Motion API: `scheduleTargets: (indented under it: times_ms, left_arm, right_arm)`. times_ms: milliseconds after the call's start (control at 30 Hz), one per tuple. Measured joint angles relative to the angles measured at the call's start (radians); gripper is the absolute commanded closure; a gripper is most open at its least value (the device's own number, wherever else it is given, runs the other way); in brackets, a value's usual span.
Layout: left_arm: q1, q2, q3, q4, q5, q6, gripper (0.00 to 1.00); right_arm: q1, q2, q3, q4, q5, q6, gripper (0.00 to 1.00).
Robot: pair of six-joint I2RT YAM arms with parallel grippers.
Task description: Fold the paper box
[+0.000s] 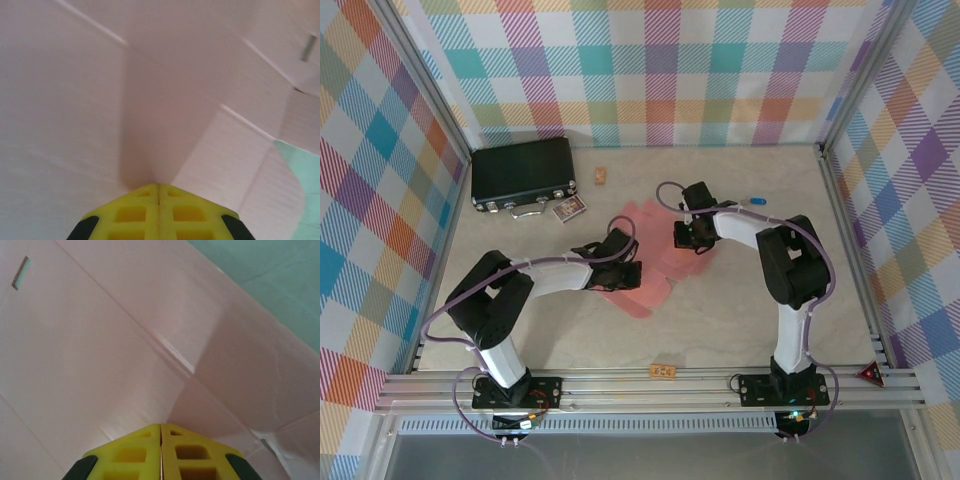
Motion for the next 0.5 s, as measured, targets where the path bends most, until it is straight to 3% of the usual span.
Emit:
scheduleTargets:
  times_ms: [267, 500]
  left_arm:
    - [-0.018, 0.011, 0.008, 0.086, 0.067, -0.074, 0.83]
    - [-0.011, 0.02, 0.109, 0.02, 0.019, -0.039, 0.86]
  right_arm:
    - [0.0, 0.002, 0.037, -0.028, -0.029, -0.024, 0.88]
    - [0.0, -0.103, -0.008, -0.033, -0.028, 0.029, 0.89]
